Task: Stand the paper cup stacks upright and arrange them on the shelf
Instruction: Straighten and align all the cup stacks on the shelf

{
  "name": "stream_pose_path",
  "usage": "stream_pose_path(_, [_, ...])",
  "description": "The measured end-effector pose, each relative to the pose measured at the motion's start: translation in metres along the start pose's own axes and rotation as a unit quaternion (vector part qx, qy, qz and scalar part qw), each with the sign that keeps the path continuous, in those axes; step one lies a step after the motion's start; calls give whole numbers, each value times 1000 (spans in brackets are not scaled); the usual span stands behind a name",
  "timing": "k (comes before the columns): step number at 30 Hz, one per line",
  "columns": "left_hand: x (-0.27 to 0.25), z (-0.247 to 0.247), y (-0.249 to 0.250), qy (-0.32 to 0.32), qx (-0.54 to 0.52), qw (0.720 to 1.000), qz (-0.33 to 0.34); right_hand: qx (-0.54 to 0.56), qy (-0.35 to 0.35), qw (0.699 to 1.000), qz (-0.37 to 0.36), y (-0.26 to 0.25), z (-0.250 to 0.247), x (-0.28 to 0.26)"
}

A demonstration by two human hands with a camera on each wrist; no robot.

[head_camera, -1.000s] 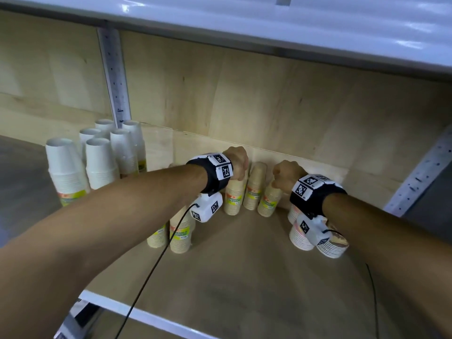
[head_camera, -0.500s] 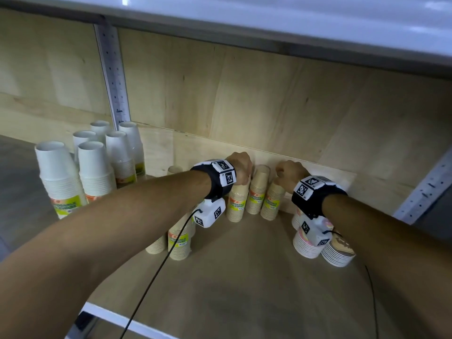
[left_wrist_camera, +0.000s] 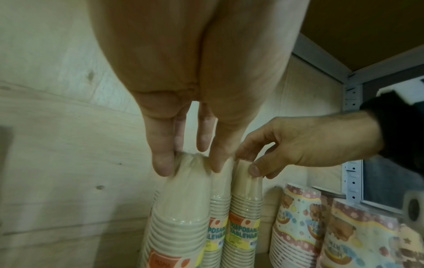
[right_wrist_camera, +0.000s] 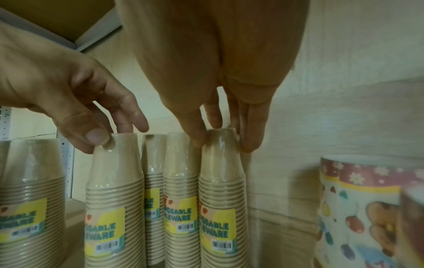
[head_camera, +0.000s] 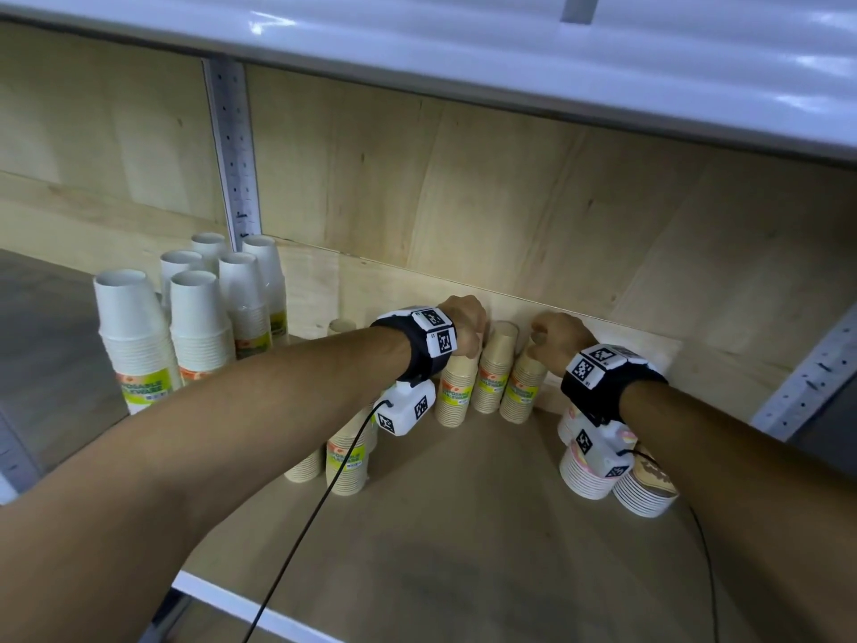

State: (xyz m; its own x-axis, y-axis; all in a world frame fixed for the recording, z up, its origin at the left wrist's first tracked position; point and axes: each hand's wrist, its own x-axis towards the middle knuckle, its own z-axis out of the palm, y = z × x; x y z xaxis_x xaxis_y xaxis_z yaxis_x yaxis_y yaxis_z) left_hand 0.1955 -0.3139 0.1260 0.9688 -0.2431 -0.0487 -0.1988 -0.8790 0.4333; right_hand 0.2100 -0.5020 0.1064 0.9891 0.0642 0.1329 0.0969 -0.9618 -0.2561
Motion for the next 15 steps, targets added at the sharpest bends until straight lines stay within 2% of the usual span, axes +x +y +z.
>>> stream_pose_path(8, [-28, -30, 3, 17, -6, 1000, 4, -11, 2, 1000, -6, -7, -22, -13])
stream_pose_path(15, [-67, -69, -13, 42, 25, 998, -25, -26, 16, 998, -51, -51, -38, -38])
